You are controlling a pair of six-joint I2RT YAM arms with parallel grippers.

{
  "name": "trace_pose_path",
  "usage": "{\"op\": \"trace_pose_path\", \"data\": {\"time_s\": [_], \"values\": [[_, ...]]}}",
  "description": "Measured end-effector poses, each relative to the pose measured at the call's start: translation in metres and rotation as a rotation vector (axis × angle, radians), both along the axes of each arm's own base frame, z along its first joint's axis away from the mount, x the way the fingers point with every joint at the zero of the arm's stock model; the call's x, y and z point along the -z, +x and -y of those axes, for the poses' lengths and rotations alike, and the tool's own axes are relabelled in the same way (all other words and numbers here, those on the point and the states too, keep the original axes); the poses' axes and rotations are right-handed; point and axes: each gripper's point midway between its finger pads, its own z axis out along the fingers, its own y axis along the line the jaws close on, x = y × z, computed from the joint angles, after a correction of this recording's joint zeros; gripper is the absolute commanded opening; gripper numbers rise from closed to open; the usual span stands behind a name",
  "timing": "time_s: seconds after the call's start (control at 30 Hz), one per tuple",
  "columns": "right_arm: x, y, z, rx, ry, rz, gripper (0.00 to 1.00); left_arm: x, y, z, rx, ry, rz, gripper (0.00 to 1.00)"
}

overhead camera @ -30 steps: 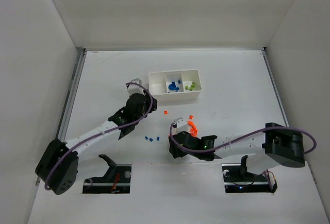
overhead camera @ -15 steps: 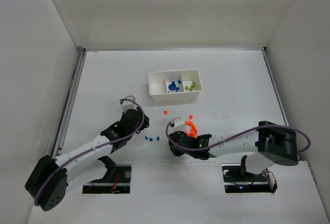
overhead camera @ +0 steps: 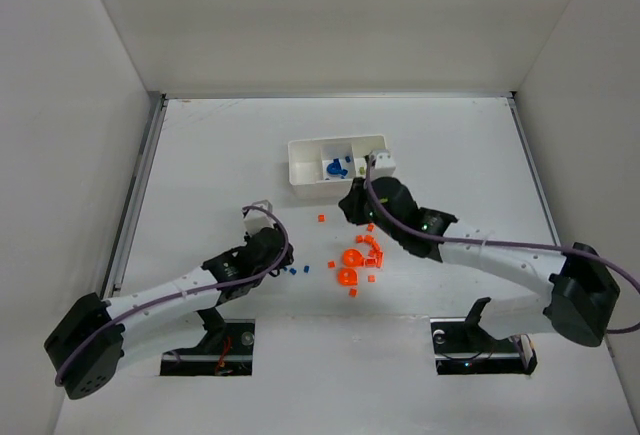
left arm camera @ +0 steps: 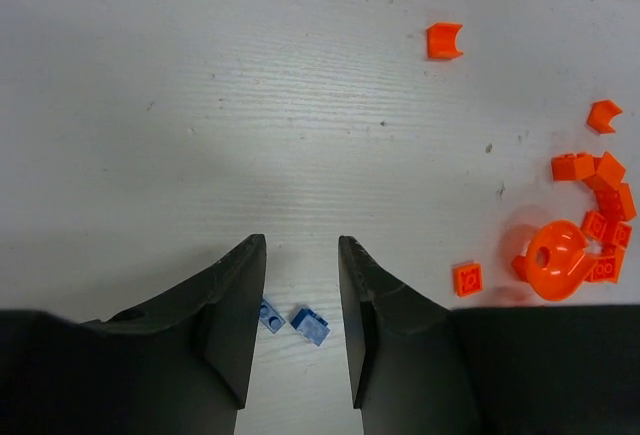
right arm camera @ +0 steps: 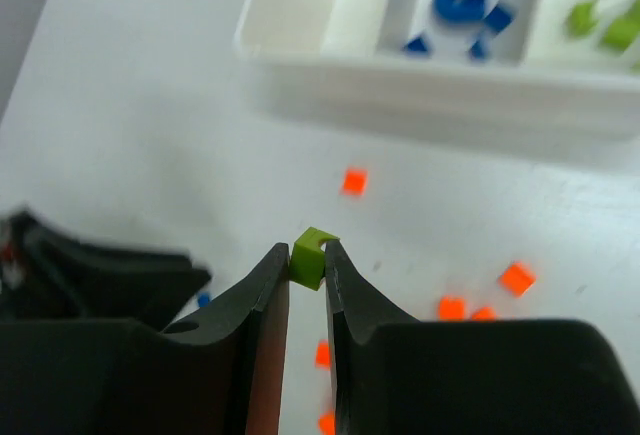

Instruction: Sort the legos into containers by color

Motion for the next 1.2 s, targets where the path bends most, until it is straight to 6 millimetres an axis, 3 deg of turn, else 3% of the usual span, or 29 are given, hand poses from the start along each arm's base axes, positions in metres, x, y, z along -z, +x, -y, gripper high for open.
{"op": "trace_pose_path", "data": {"time_s": [0.1, 0.2, 0.37, 0.5, 0.6, 0.77, 1.0, 1.2], "values": [[-0.017, 0.048, 0.02, 0.103, 0.014, 0.054, 0.22, 0.004, -0.001, -0.004, -0.026, 0.018, -0.001, 0.31], [-0.019, 0.093, 0.04, 0.201, 0.007, 0.075, 0.22, 0.006, -0.001, -0.009, -0.067, 0.023, -0.004, 0.31], [0.006, 0.147, 0.068, 0.314, -0.041, 0.05, 0.25, 0.015, -0.007, -0.016, -0.109, 0.029, -0.027, 0.3], [0.031, 0.166, 0.086, 0.365, -0.063, 0.001, 0.43, 0.019, -0.012, -0.018, -0.134, 0.023, -0.049, 0.3], [0.036, 0.168, 0.088, 0.367, -0.063, -0.011, 0.49, 0.021, -0.015, -0.019, -0.155, 0.013, -0.066, 0.31], [0.021, 0.159, 0.081, 0.344, -0.031, 0.024, 0.49, 0.023, -0.017, -0.019, -0.2, -0.026, -0.088, 0.32], [0.014, 0.105, 0.078, 0.274, 0.002, 0.058, 0.49, 0.031, -0.027, -0.016, -0.23, -0.036, -0.126, 0.26], [0.04, 0.064, 0.067, 0.192, -0.02, 0.03, 0.49, 0.031, -0.026, -0.017, -0.28, -0.019, -0.132, 0.26]]}}
